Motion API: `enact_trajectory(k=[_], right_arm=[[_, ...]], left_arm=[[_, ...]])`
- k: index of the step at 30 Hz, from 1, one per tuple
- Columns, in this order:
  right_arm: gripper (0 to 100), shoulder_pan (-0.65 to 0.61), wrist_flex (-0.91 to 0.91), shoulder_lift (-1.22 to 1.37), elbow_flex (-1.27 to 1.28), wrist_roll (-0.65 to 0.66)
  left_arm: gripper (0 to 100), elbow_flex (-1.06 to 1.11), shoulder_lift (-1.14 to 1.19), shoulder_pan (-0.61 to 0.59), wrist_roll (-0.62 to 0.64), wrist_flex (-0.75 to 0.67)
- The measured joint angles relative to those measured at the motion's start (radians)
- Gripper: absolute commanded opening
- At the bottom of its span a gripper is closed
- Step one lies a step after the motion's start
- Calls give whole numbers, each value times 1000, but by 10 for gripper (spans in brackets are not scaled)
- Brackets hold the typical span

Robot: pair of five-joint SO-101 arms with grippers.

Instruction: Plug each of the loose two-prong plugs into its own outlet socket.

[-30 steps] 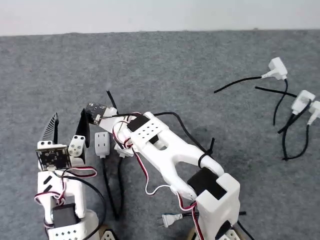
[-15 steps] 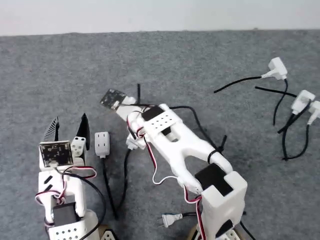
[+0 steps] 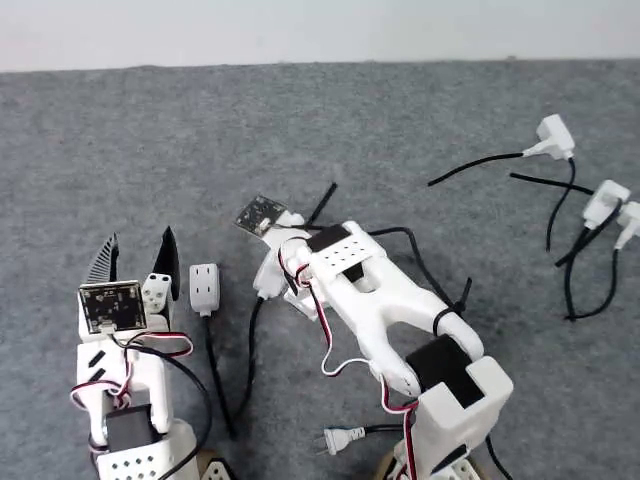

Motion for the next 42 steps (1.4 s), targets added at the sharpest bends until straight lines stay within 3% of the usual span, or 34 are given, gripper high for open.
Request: enact_trajectory(k=[6,14,21,32,39,42], right_arm=[[321,-49,0,-3,2,-3],[321,-115,0,-48,25,-124],[318,-144,-89,-78,25,-381],[318,-190,-341,43,25,-744],[311,-192,-417,92,25,-775],[189,-192,-417,94,25,-775]], left_arm=[[243,0,0,0,0,0],[243,0,0,-29,-2,0],[243,0,0,-114,38,-20],[243,0,0,-115,38,-23],[243,0,0,-115,38,-23],[243,0,0,-115,38,-23]])
